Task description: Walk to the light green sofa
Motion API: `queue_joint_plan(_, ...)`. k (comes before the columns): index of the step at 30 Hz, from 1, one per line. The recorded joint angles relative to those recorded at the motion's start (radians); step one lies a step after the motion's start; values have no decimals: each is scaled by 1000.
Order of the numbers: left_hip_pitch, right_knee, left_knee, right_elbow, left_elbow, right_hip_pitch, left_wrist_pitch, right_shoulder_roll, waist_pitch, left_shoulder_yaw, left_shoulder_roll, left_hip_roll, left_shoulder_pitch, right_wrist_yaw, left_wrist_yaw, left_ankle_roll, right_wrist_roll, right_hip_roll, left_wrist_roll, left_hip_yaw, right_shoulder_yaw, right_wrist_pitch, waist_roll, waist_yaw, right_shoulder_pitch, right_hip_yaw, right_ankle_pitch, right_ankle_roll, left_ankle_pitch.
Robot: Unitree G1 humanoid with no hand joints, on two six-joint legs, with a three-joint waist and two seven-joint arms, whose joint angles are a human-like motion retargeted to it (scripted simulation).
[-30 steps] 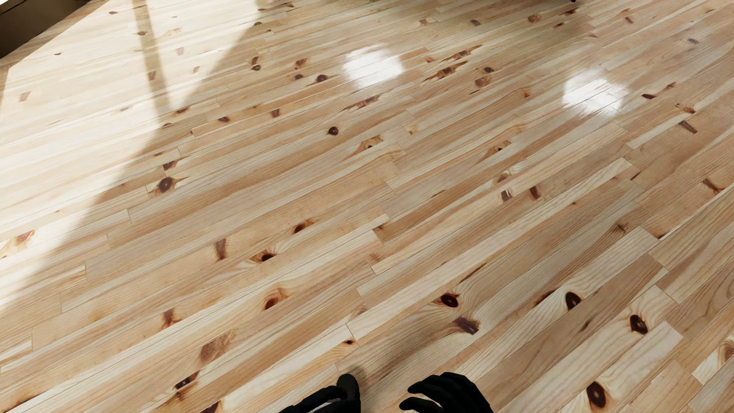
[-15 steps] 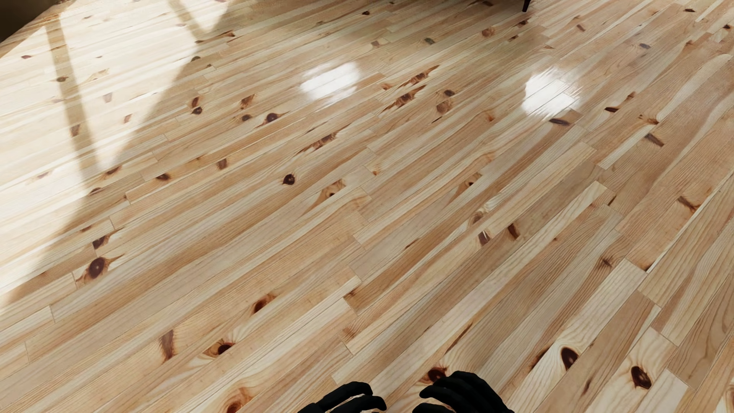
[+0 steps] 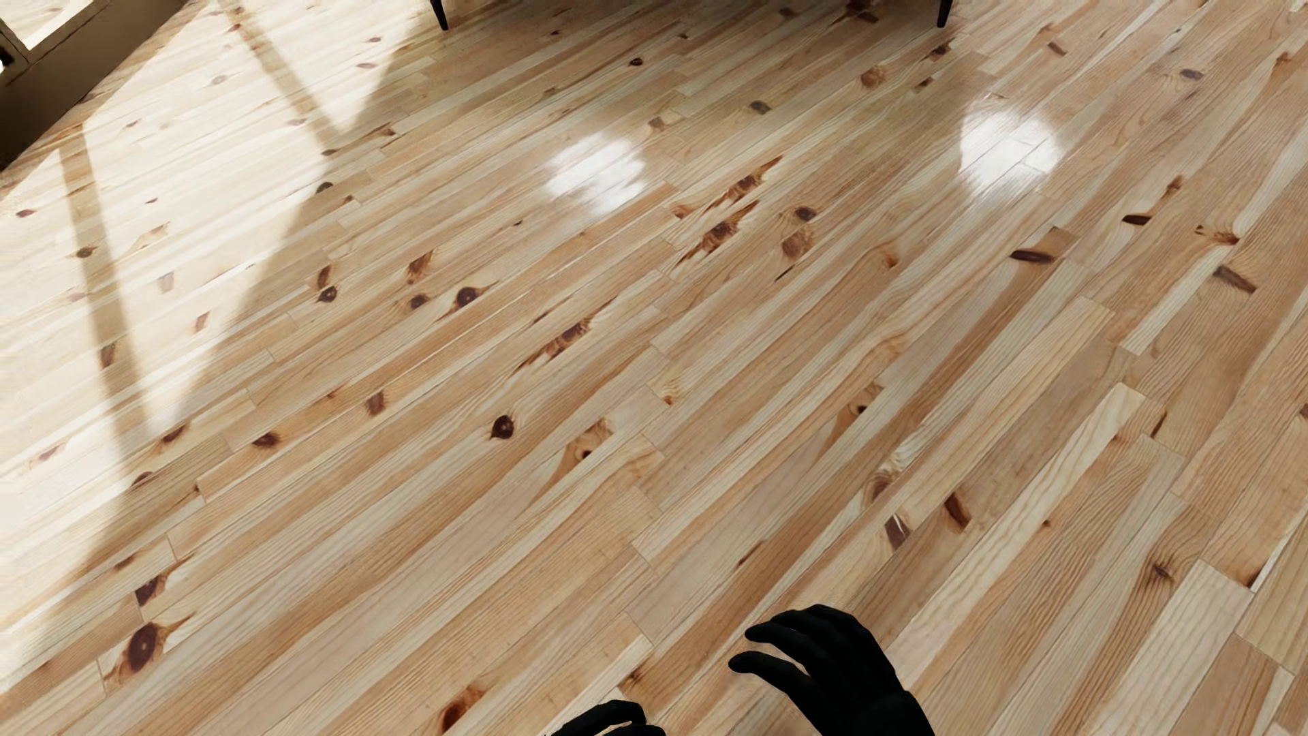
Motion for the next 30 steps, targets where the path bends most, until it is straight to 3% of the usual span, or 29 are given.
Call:
queue_joint_plan(3, -194, 33, 395, 26, -28, 69, 1, 35, 3, -110, 82, 159, -61, 0, -43, -88, -19, 32, -31, 22, -5, -15, 47, -6, 19, -86, -91, -28, 226)
queue_joint_plan(4, -267, 48, 520, 22, -50, 96, 6, 39, 8, -132, 99, 191, -86, 0, -52, -97, -7, 53, -31, -5, 1, -22, 64, -1, 19, -109, -125, -37, 218)
queue_joint_plan(5, -340, 63, 615, 16, -68, 125, 16, 44, 12, -142, 109, 174, -100, 0, -47, -137, 8, 73, -24, -57, 5, -29, 77, 3, 19, -131, -159, -46, 153)
queue_joint_plan(7, -455, 77, 678, 15, -63, 193, 29, 35, 19, -132, 106, 153, -108, 0, -12, -161, 50, 101, -10, -103, 48, -3, 89, 5, -12, -168, -212, -58, 28)
queue_joint_plan(9, -544, 69, 599, 52, -79, 267, 48, 16, 23, -95, 114, 145, -70, 0, -13, -92, 41, 120, 8, -90, 76, -1, 88, 12, -5, -190, -249, -65, -132)
queue_joint_plan(11, -610, 39, 407, 79, -101, 336, 61, 1, 26, -47, 121, 105, -37, 1, -26, -45, 53, 132, 26, -70, 116, 9, 79, 25, -11, -200, -266, -68, -201)
queue_joint_plan(13, -649, -1, 148, 87, -114, 395, 69, -5, 26, 1, 110, 37, -13, 1, -30, -16, 78, 140, 45, -74, 144, 17, 65, 42, -20, -202, -271, -67, -164)
queue_joint_plan(16, -640, -88, -270, 90, -115, 492, 59, -13, 21, 88, 83, -66, 39, 0, -47, -26, 105, 154, 63, -101, 157, 18, 38, 60, -33, -196, -257, -62, -18)
queue_joint_plan(17, -639, -110, -339, 94, -119, 523, 54, -19, 19, 124, 77, -94, 59, 0, -63, -62, 109, 160, 78, -126, 165, 17, 29, 63, -38, -188, -257, -59, -25)
queue_joint_plan(18, -640, -113, -330, 98, -124, 555, 46, -25, 18, 162, 68, -122, 81, 0, -79, -47, 114, 165, 95, -178, 174, 19, 19, 67, -41, -176, -251, -58, 13)
queue_joint_plan(19, -642, -111, -293, 104, -130, 580, 35, -32, 17, 199, 54, -145, 100, 0, -87, 8, 125, 164, 113, -213, 181, 21, 9, 72, -43, -162, -240, -57, 82)
queue_joint_plan(20, -624, -95, -266, 113, -134, 599, 21, -35, 16, 233, 37, -142, 112, 0, -76, -8, 139, 158, 135, -204, 183, 23, -4, 74, -45, -147, -229, -45, 147)
queue_joint_plan(21, -610, -61, -246, 128, -137, 605, 5, -33, 14, 257, 16, -143, 115, 0, -41, -9, 146, 142, 161, -182, 178, 24, -22, 75, -49, -135, -180, -41, 138)
queue_joint_plan(23, -562, 64, -222, 162, -128, 581, -17, -36, 11, 273, -11, -162, 113, 0, -4, 5, 125, 92, 191, -148, 164, 25, -65, 78, -53, -104, -24, 40, 73)
queue_joint_plan(26, -497, 487, -170, 208, -121, 395, -31, -128, 18, 251, -20, -184, 116, 4, -63, 39, 94, -7, 172, -77, 225, 31, -122, 83, -72, -58, 243, 194, -32)
queue_joint_plan(27, -478, 632, -148, 208, -126, 316, -38, -155, 24, 234, -25, -193, 105, 4, -59, 49, 92, -62, 160, -48, 249, 32, -142, 88, -89, -70, 345, 207, -69)
queue_joint_plan(28, -455, 747, -131, 198, -126, 236, -44, -165, 30, 208, -28, -204, 86, 1, -30, 55, 99, -102, 150, -23, 261, 32, -161, 90, -102, -54, 364, 208, -103)
queue_joint_plan(30, -401, 859, -102, 151, -142, 98, -40, -163, 40, 169, -41, -220, 49, 0, 0, 59, 117, -120, 130, 11, 241, 28, -191, 87, -109, 2, 185, 207, -170)
